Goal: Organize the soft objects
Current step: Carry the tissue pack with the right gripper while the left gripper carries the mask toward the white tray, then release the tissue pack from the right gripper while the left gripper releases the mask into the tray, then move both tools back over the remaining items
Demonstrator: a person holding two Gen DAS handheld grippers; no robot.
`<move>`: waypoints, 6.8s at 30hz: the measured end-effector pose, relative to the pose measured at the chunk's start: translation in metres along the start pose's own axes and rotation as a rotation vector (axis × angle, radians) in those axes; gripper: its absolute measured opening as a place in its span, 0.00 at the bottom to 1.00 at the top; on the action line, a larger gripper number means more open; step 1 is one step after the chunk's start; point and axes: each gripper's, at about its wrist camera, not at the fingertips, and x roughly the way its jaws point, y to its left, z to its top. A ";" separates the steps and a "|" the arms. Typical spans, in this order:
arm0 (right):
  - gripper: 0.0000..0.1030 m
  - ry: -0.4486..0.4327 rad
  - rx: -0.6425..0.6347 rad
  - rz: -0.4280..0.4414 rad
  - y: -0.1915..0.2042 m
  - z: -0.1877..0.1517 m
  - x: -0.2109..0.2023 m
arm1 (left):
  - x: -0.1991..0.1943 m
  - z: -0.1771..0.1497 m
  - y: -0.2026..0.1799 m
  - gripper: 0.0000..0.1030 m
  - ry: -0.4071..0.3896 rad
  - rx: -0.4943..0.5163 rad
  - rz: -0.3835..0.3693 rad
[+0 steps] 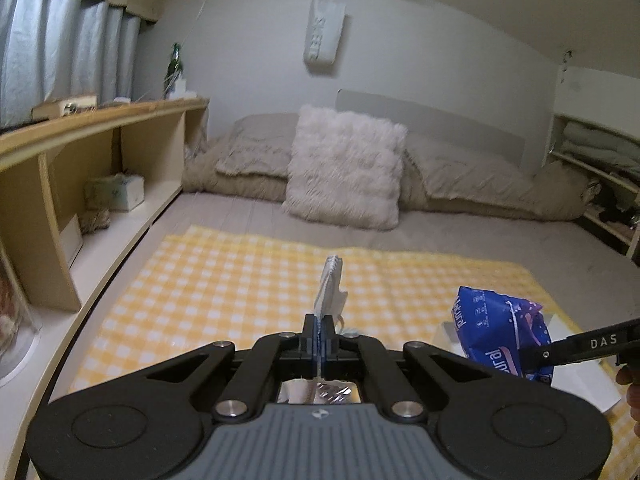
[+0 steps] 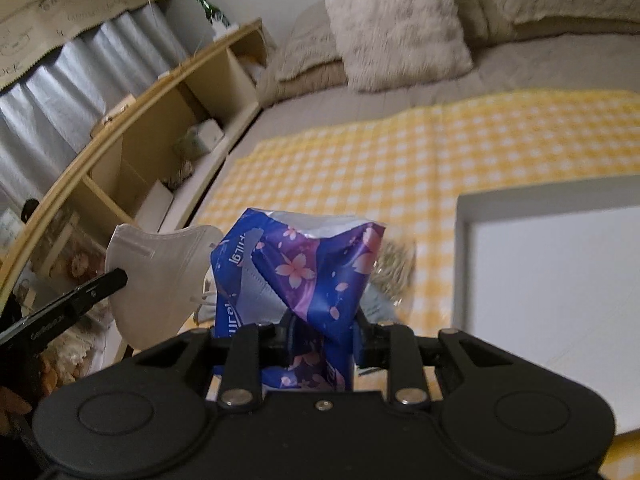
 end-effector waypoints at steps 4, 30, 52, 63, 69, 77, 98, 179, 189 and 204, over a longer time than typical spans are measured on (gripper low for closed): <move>0.26 -0.041 -0.021 -0.012 -0.009 0.010 -0.020 | -0.007 0.006 -0.018 0.01 -0.034 0.007 -0.035; 0.26 -0.088 0.061 -0.260 -0.156 0.006 -0.102 | 0.074 0.010 -0.168 0.01 0.039 0.201 -0.230; 0.26 0.045 0.038 -0.402 -0.242 0.000 -0.098 | 0.163 -0.080 -0.295 0.01 0.408 0.595 -0.424; 0.26 0.172 -0.084 -0.430 -0.244 0.001 -0.066 | 0.192 -0.110 -0.285 0.01 0.618 0.580 -0.427; 0.26 0.244 -0.156 -0.467 -0.246 0.000 -0.054 | 0.201 -0.116 -0.272 0.05 0.667 0.588 -0.409; 0.39 0.244 -0.173 -0.481 -0.254 0.001 -0.058 | 0.194 -0.110 -0.267 0.31 0.650 0.505 -0.497; 0.45 0.256 -0.200 -0.514 -0.255 -0.004 -0.038 | 0.176 -0.092 -0.265 0.42 0.573 0.430 -0.527; 1.00 -0.289 -0.251 -0.305 -0.031 -0.022 -0.099 | 0.030 -0.009 -0.067 1.00 0.074 -0.010 -0.006; 1.00 -0.288 -0.291 -0.240 0.005 -0.014 -0.055 | 0.049 -0.007 -0.003 1.00 0.118 -0.053 0.132; 0.99 -0.027 -0.335 -0.135 0.008 0.001 0.054 | 0.139 -0.054 0.035 1.00 0.476 -0.136 0.152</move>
